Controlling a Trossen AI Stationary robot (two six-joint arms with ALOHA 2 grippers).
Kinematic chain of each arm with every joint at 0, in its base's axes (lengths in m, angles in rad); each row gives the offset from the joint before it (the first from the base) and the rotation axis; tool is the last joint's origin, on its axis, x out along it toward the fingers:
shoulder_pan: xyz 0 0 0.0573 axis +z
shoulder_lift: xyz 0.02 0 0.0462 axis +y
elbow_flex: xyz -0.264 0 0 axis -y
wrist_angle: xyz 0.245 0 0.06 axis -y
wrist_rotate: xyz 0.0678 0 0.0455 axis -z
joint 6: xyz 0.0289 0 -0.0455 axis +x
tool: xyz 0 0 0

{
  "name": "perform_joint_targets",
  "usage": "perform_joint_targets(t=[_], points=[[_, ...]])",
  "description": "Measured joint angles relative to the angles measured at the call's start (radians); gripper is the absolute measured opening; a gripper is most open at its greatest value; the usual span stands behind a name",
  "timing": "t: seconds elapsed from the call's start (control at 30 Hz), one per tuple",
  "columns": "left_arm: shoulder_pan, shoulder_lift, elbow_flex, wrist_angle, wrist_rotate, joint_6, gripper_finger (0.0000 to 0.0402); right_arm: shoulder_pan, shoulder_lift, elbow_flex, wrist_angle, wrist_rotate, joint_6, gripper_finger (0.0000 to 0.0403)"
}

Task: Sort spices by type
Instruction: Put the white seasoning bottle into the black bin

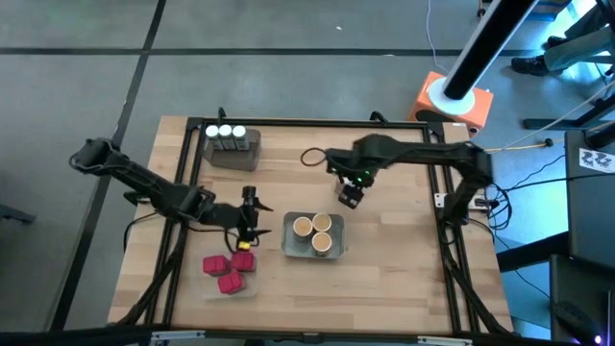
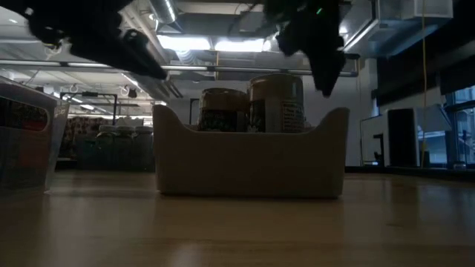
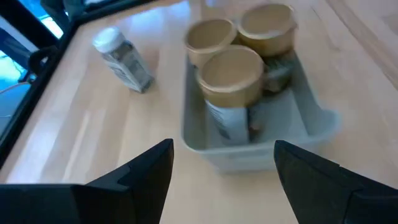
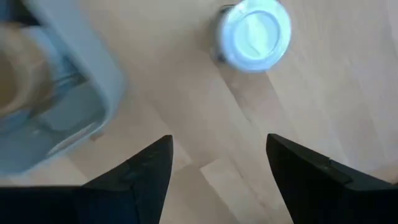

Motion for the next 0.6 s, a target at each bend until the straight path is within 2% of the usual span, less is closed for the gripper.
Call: perform_joint_targets(t=[0.2, 0.43, 0.6], points=[[0.165, 0.0, 0.0, 0.084, 0.177, 0.038, 0.0262, 0.061, -0.23, -0.229, 0.223, 0.084, 0.064, 0.0257], [0.345, 0.017, 0.0, 0.19, 0.258, 0.072, 0.0262, 0.081, -0.492, -0.643, 0.656, 0.172, 0.066, 0.0257], [0.459, 0.121, 0.027, 0.275, 0.337, 0.096, 0.0262, 0.078, -0.602, -0.898, 0.938, 0.241, 0.017, 0.0257]])
